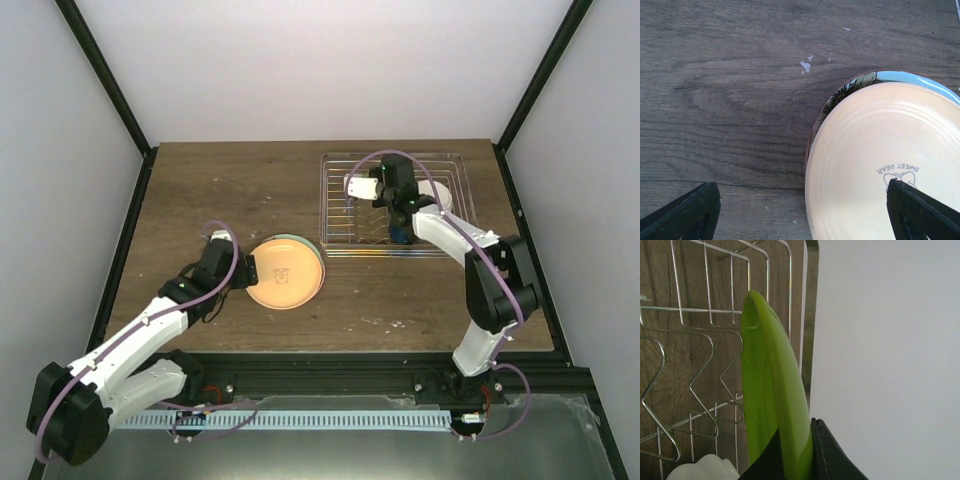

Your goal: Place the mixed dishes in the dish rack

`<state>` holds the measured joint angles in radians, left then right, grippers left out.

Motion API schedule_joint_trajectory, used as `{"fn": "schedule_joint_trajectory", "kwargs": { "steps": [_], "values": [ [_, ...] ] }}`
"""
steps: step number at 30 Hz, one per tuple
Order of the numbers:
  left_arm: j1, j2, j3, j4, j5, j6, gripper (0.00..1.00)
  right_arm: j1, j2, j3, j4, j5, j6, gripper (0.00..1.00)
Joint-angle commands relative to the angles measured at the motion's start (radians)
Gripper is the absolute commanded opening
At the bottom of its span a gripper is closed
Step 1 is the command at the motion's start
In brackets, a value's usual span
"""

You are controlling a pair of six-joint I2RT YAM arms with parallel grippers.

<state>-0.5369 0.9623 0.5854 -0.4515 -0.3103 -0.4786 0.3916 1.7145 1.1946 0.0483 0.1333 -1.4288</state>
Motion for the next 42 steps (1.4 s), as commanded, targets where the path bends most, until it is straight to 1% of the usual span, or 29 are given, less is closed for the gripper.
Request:
{"fn": "schedule_joint_trajectory", "kwargs": {
  "steps": [1,4,11,19,22,24,28,32,34,37,38,40,42],
  "values": [
    [0.008,0.004,0.004,-0.003,-0.004,0.003,0.93,-0.026,0.02,0.068,0.001,-0.042,-0.014,0.01],
    [0.009,0.015,0.009,0.0,0.001,0.005,0.93,-0.034,0.04,0.081,-0.014,-0.059,-0.006,0.04],
    [0.012,0.026,0.004,0.008,0.008,-0.001,0.93,-0.034,0.077,0.098,-0.007,-0.065,0.019,0.34],
    [0.015,0.032,-0.004,0.025,0.022,-0.003,0.92,-0.026,0.03,0.069,0.013,-0.094,0.046,0.46],
    [0.015,0.053,-0.017,0.044,0.022,-0.005,0.93,-0.013,-0.017,0.047,0.004,-0.096,0.076,0.53],
    [0.018,0.076,-0.027,0.064,0.022,-0.013,0.93,-0.001,-0.053,0.025,0.01,-0.087,0.11,0.56],
    [0.024,0.131,-0.047,0.105,0.032,-0.024,0.93,0.036,-0.131,-0.026,0.039,-0.061,0.222,0.66],
    [0.029,0.184,-0.049,0.137,0.029,-0.016,0.93,0.074,-0.221,-0.092,0.081,-0.028,0.468,0.68],
    [0.031,0.208,-0.04,0.146,0.027,-0.008,0.93,0.087,-0.271,-0.124,0.079,-0.029,0.66,0.71],
    [0.032,0.245,-0.026,0.161,0.041,0.006,0.93,0.101,-0.336,-0.137,0.027,-0.072,0.942,0.7],
    [0.032,0.255,-0.022,0.166,0.047,0.01,0.92,0.104,-0.354,-0.14,0.004,-0.1,1.01,0.67],
    [0.032,0.268,-0.018,0.175,0.059,0.011,0.87,0.108,-0.389,-0.151,-0.004,-0.126,1.124,0.57],
    [0.032,0.27,-0.015,0.176,0.07,0.006,0.76,0.111,-0.409,-0.157,-0.015,-0.138,1.178,0.47]
  ]
}}
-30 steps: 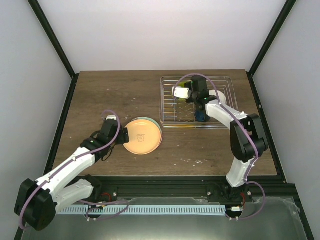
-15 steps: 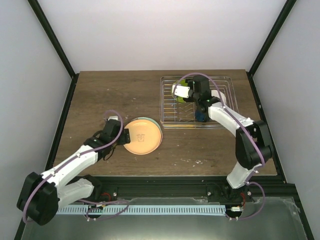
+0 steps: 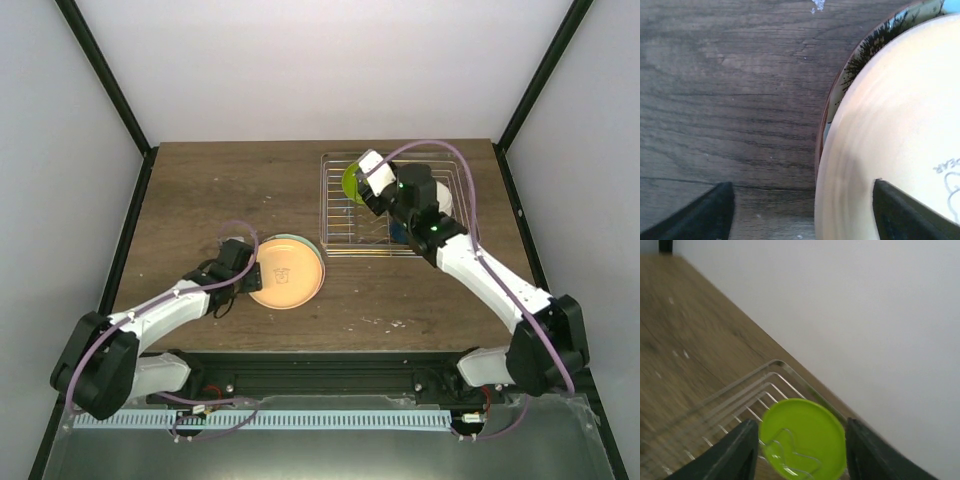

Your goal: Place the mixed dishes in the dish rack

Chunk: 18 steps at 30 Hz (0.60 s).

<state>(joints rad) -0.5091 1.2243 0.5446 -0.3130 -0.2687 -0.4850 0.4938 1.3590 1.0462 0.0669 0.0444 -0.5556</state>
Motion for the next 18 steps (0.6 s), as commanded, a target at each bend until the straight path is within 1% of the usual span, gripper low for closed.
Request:
{"fn": "schedule_joint_trajectory", "kwargs": {
  "steps": [1,3,4,6,10,12,18],
  "values": [
    [0.004,0.007,0.026,0.036,0.032,0.008,0.68,0.009,-0.06,-0.011,-0.039,-0.049,0.323,0.44],
    [0.004,-0.003,0.024,0.028,0.034,0.001,0.53,0.011,-0.07,-0.016,-0.052,-0.045,0.334,0.39],
    [0.005,-0.013,0.022,0.025,0.034,0.0,0.45,0.012,-0.073,-0.018,-0.06,-0.042,0.335,0.36],
    [0.004,-0.029,0.018,0.02,0.035,-0.003,0.33,0.014,-0.079,-0.029,-0.07,-0.02,0.334,0.31],
    [0.005,-0.05,0.019,0.007,0.033,-0.004,0.1,0.013,-0.093,-0.058,-0.07,0.033,0.336,0.29],
    [0.004,-0.057,0.024,0.0,0.033,-0.003,0.07,0.013,-0.1,-0.071,-0.069,0.043,0.342,0.29],
    [0.005,-0.078,0.021,-0.003,0.039,0.004,0.0,0.014,-0.104,-0.077,-0.075,0.011,0.385,0.29]
  ]
}}
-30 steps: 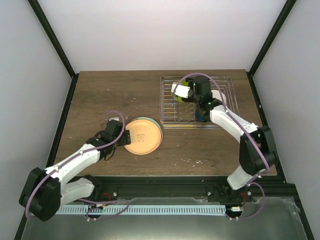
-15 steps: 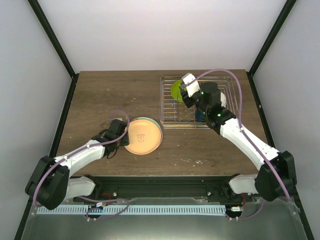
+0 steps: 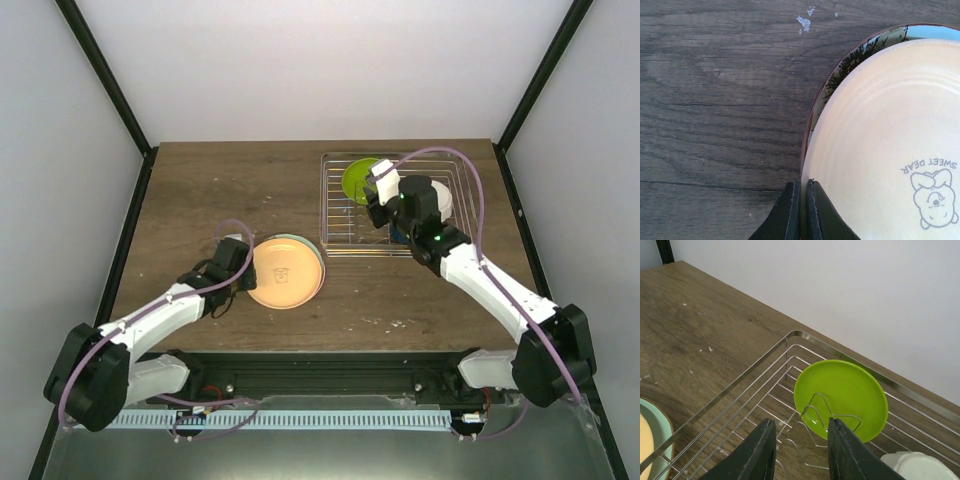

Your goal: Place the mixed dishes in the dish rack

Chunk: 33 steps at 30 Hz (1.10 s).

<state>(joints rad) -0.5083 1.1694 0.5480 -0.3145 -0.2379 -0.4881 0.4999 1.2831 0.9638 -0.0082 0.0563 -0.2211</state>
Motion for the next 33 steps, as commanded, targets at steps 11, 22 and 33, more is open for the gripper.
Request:
{"fn": "schedule_joint_trajectory", "kwargs": {
  "steps": [11,22,33],
  "values": [
    [0.007,-0.33,-0.003,-0.008,0.121,0.037,0.0,0.003,0.042,0.098,-0.144,-0.299,0.137,0.38],
    [0.008,-0.522,0.097,-0.187,0.153,0.078,0.0,-0.001,0.214,0.242,-0.272,-0.793,0.226,0.54],
    [0.008,-0.486,0.056,-0.129,0.141,0.093,0.0,0.003,0.271,0.269,-0.305,-0.95,0.224,0.57]
  ]
}}
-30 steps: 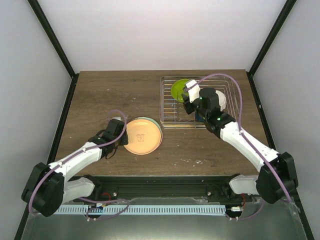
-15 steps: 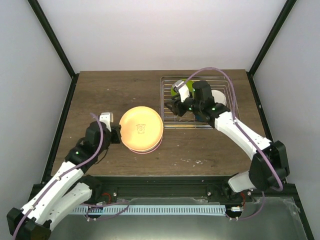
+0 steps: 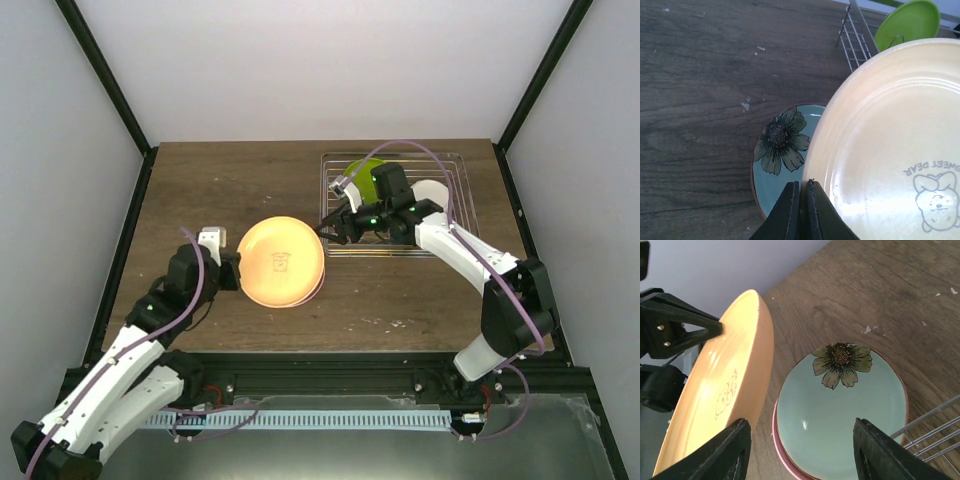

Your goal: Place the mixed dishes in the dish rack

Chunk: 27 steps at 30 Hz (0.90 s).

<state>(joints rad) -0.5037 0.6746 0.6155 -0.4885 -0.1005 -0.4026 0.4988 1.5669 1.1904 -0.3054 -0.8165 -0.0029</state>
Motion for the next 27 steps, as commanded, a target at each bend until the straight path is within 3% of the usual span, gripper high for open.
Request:
{"fn": "schedule_joint_trajectory", "kwargs": {
  "steps": [1,9,18,27],
  "values": [
    [0.004,0.008,-0.013,0.051,0.004,0.008,0.0,0.004,-0.014,0.041,-0.007,-0.083,0.005,0.58],
    [0.004,0.016,-0.012,0.051,-0.001,0.01,0.0,0.006,-0.019,0.04,0.004,-0.036,0.014,0.6],
    [0.004,0.034,-0.02,0.077,-0.005,0.01,0.0,0.022,-0.022,0.034,-0.001,-0.115,-0.004,0.61],
    [0.004,0.042,-0.01,0.105,-0.008,0.011,0.0,0.054,0.053,0.05,-0.03,-0.093,-0.017,0.62]
  ]
}}
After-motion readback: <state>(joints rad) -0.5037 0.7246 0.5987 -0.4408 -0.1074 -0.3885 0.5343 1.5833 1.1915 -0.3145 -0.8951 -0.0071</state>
